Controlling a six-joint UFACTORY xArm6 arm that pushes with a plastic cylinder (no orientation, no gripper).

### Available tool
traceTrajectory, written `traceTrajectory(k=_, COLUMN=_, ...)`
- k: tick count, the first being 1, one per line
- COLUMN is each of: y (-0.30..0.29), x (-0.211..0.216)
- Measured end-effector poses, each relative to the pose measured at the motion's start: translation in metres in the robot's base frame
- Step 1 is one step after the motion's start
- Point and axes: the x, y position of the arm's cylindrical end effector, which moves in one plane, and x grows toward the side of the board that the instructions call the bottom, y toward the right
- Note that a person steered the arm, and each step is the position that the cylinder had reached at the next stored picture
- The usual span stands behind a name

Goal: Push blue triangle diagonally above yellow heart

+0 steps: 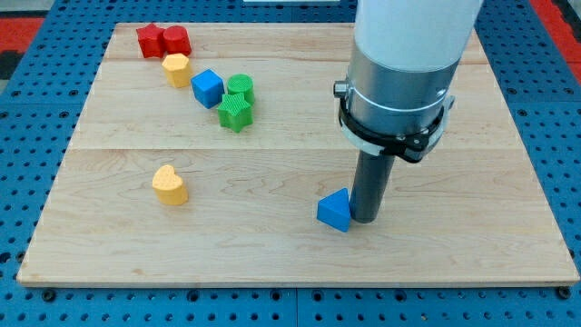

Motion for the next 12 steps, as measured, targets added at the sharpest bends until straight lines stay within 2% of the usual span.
traceTrajectory(k=1, y=-0.017, x=0.009)
traceTrajectory(k=2, y=-0.08, x=0.009)
traceTrajectory(k=3, y=-0.101, x=0.003)
traceTrajectory(k=6, y=-0.103, x=0.003)
traceTrajectory(k=7, y=-0.06, x=0.002)
traceTrajectory(k=9, y=-0.124, x=-0.057)
traceTrajectory(k=10, y=-0.128, x=-0.084)
traceTrajectory(k=11, y=-0.063, x=-0.091)
traceTrajectory(k=12, y=-0.121, x=-0.094)
